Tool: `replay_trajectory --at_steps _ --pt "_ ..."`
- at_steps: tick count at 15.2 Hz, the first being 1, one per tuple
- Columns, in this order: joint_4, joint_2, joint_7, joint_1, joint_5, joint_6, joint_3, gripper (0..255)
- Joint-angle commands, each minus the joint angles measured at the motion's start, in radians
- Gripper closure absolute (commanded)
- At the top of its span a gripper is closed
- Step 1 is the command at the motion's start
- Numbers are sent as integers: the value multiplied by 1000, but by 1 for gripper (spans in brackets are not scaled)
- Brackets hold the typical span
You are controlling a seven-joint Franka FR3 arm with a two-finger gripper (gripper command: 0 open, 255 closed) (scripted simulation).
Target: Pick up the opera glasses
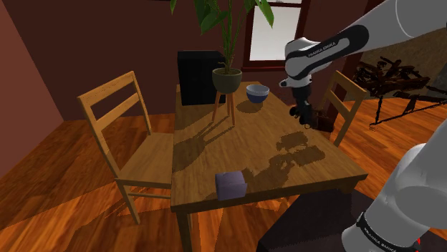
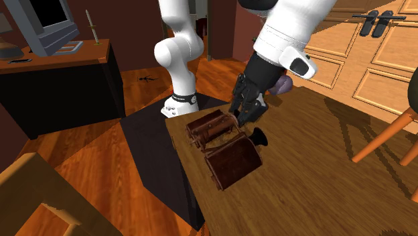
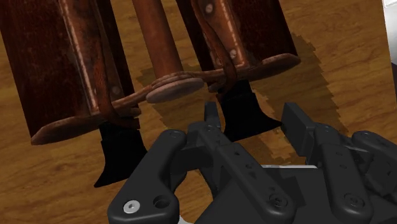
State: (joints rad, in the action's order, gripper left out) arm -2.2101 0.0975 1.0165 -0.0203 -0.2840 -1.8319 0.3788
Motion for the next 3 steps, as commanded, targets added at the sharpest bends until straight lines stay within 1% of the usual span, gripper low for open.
replay_trajectory --at_steps 1,3 --pt "15 17 2 -1 -3 31 -3 255" --pt "16 17 2 -1 -3 33 -3 255"
